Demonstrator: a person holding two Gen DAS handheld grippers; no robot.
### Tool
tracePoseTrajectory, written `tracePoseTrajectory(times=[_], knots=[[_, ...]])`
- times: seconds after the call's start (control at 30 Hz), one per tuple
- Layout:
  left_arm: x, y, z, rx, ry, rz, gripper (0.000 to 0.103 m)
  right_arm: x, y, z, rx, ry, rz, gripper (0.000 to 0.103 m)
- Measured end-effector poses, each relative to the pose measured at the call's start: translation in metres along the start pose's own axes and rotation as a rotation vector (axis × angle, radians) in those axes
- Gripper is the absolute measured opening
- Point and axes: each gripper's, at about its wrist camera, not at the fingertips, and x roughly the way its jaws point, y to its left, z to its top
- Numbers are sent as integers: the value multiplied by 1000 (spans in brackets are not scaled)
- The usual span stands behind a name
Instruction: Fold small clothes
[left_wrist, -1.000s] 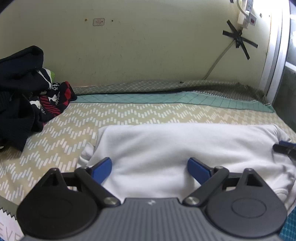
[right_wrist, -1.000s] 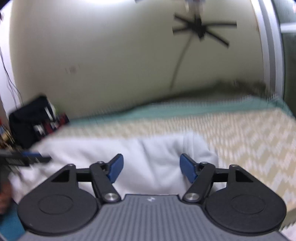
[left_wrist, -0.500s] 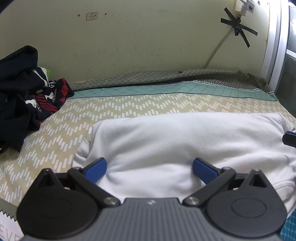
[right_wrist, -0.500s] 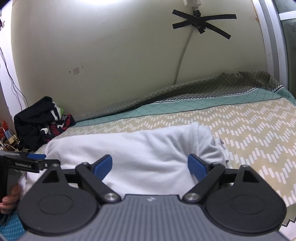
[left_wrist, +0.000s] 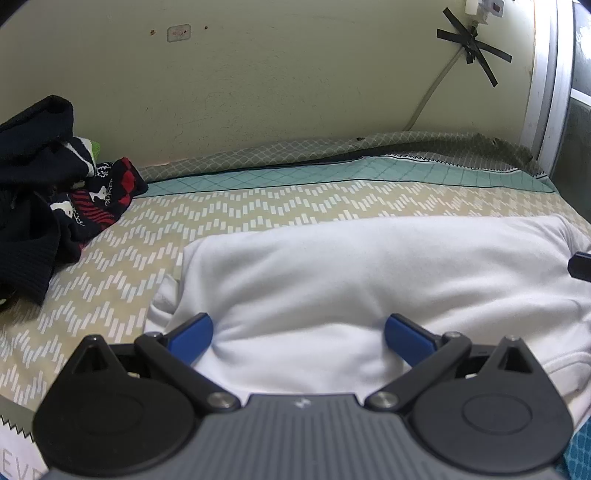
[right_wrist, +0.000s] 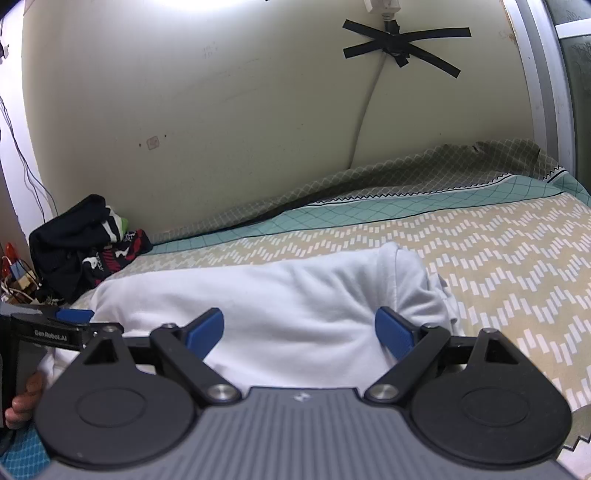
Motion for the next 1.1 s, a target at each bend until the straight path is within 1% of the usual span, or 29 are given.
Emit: tracePoseTrajectory(times=[0.37,0.8,1.1], knots=[[-1,-1,0,4,-1,3,103,0,0,0,1,-1,-1,83],[-3,1,1,-18,-11,-15,103,0,0,-1,3,-1,-2,84],[-3,-1,1,-7,-8,-10,103,1,0,-1,4,-2,-2,84]])
